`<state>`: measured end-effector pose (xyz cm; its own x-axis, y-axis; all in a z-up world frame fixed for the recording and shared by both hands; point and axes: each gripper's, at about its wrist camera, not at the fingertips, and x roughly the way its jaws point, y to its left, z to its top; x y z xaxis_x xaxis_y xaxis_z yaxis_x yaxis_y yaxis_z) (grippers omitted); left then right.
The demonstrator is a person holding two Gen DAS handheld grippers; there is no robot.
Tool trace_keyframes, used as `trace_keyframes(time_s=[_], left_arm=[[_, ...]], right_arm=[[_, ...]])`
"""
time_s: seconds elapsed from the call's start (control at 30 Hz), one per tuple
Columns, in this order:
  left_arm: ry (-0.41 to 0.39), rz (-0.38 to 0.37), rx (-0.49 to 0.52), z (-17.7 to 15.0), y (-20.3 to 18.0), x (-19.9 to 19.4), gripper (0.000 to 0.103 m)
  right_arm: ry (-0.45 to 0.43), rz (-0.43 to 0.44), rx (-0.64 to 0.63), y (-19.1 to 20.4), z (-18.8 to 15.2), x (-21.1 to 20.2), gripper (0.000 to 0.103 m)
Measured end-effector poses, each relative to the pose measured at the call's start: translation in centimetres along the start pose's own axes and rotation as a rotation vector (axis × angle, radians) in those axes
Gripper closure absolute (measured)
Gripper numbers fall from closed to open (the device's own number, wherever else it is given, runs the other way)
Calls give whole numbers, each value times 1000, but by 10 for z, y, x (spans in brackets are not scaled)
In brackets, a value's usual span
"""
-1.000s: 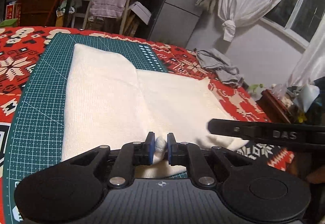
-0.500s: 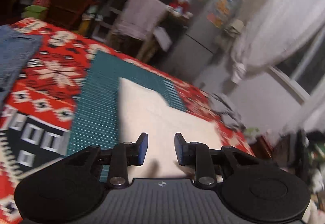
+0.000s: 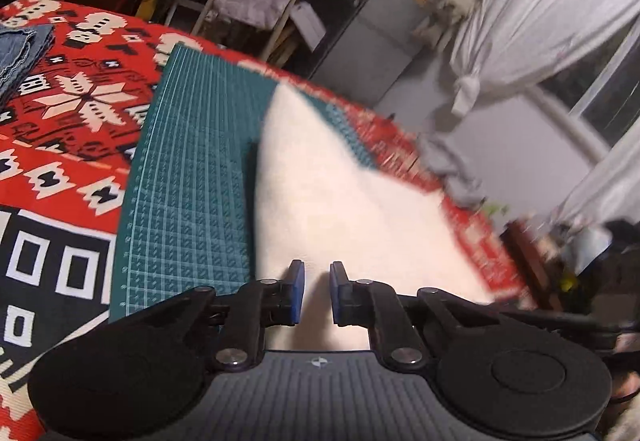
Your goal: Fold clothes
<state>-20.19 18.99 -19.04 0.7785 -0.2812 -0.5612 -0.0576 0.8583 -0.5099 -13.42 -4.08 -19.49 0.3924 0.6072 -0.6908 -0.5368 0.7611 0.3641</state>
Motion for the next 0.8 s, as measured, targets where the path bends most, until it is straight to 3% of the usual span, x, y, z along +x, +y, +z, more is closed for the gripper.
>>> trace_keyframes(time_s=[0.17,0.23,0.3,0.4,0.6,0.8], left_arm=[[27,33,14,0,1,5,97],[35,35,15,2,1,5,97],[40,34,12,5,2,5,96],[30,12,-15,19,10,6,96],[9,-31,-70,47,26,10,96],[-1,-67,-114,74,41,21,96]], right_arm=[[15,-14,-18,0,-5,7,97],[21,-10,-10,-1,-1,3,93],[8,-10,-3,-4,4,-5,79],[-12,-9,15,-9,15,-14,79],[-49,-2,46,-27,59,-8,71],[-36,65,150,-45,113,54,59]])
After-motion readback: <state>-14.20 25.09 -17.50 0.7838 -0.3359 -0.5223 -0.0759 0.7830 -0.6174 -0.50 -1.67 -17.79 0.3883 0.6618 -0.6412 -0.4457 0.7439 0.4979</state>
